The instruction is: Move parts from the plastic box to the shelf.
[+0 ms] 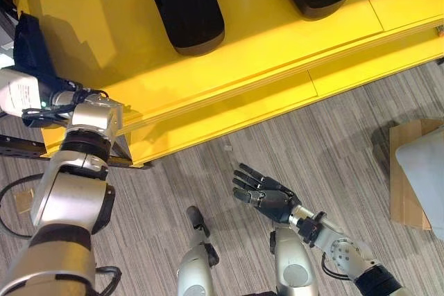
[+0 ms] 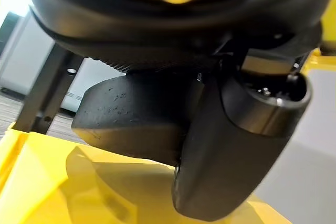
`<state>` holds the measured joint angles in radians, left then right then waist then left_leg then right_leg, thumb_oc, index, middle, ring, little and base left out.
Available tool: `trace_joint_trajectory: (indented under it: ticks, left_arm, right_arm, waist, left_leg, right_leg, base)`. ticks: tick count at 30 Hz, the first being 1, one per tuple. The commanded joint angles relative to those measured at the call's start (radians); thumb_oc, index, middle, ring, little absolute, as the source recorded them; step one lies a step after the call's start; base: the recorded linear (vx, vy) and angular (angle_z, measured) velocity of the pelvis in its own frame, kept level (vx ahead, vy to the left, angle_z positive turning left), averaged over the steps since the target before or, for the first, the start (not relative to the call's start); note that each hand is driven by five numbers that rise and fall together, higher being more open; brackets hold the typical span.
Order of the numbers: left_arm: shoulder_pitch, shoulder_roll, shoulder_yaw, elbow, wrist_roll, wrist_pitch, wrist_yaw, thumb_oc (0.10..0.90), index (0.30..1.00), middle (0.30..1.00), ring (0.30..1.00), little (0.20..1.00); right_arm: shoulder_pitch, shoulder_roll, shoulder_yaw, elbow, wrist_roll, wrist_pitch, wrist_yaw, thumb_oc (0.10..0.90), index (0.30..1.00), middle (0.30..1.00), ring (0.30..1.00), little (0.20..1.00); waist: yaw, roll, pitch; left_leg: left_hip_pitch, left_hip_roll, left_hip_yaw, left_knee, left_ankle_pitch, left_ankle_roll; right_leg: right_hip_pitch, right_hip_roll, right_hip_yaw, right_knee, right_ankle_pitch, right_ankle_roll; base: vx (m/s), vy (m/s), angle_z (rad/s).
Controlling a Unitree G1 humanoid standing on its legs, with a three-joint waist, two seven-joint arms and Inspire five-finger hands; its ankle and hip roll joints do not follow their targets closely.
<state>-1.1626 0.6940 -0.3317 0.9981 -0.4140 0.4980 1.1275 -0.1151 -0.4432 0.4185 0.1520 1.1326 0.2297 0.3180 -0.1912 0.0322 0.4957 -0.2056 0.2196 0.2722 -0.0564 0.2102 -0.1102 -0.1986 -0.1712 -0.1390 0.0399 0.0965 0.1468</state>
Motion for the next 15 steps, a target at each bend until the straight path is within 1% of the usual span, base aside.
trace_joint_trajectory:
  ticks: [1, 4, 7, 10, 13, 15]
  left_arm:
    - [-0.201, 0.188, -0.075, 0.042, 0.222, -0.036, -0.008, 0.4, 0.3, 0.3, 0.3, 0.3]
    - [-0.22, 0.189, -0.097, 0.033, 0.221, -0.046, -0.015, 0.4, 0.3, 0.3, 0.3, 0.3]
    - [-0.244, 0.184, -0.126, 0.026, 0.268, -0.053, -0.06, 0.4, 0.3, 0.3, 0.3, 0.3]
    - [-0.239, 0.175, -0.128, 0.01, 0.288, -0.056, -0.069, 0.4, 0.3, 0.3, 0.3, 0.3]
    - [-0.238, 0.168, -0.14, -0.001, 0.292, -0.056, -0.099, 0.4, 0.3, 0.3, 0.3, 0.3]
    - [-0.238, 0.163, -0.145, 0.01, 0.285, -0.073, -0.112, 0.4, 0.3, 0.3, 0.3, 0.3]
  right_arm:
    - [-0.004, 0.048, -0.015, -0.075, 0.06, -0.04, 0.068, 0.9, 1.0, 1.0, 1.0, 1.0]
    - [0.006, 0.042, -0.016, -0.071, 0.055, -0.033, 0.081, 0.9, 1.0, 1.0, 1.0, 1.0]
    - [0.019, 0.038, -0.009, -0.057, 0.047, -0.034, 0.103, 0.9, 1.0, 1.0, 1.0, 1.0]
    - [0.022, 0.036, -0.008, -0.061, 0.035, -0.03, 0.11, 0.9, 1.0, 1.0, 1.0, 1.0]
    - [0.021, 0.033, -0.009, -0.057, 0.02, -0.03, 0.117, 0.9, 1.0, 1.0, 1.0, 1.0]
    - [0.024, 0.029, -0.01, -0.052, 0.016, -0.033, 0.127, 0.9, 1.0, 1.0, 1.0, 1.0]
  waist:
    - [-0.016, -0.068, -0.03]
    - [-0.021, -0.069, -0.029]
    - [-0.027, -0.071, -0.03]
    - [-0.028, -0.073, -0.031]
    - [-0.026, -0.077, -0.035]
    - [-0.025, -0.082, -0.039]
  left_leg:
    - [-0.001, -0.029, 0.021, 0.046, -0.082, 0.007]
    - [0.0, -0.031, 0.026, 0.05, -0.085, 0.01]
    - [-0.002, -0.038, 0.028, 0.063, -0.096, 0.014]
    - [0.001, -0.043, 0.026, 0.073, -0.105, 0.017]
    - [-0.004, -0.047, 0.017, 0.108, -0.122, 0.022]
    - [-0.009, -0.05, 0.014, 0.139, -0.135, 0.027]
  right_leg:
    - [-0.05, 0.044, 0.014, 0.053, -0.056, -0.038]
    - [-0.052, 0.043, 0.02, 0.054, -0.053, -0.037]
    - [-0.052, 0.041, 0.034, 0.045, -0.047, -0.033]
    - [-0.049, 0.04, 0.041, 0.044, -0.046, -0.034]
    - [-0.048, 0.038, 0.052, 0.06, -0.052, -0.038]
    - [-0.045, 0.034, 0.057, 0.079, -0.061, -0.04]
  base:
    - [0.05, 0.04, -0.02]
    - [0.05, 0.026, -0.01]
    - [0.09, 0.042, 0.0]
    - [0.09, 0.074, 0.0]
    - [0.09, 0.123, -0.02]
    - [0.09, 0.152, -0.17]
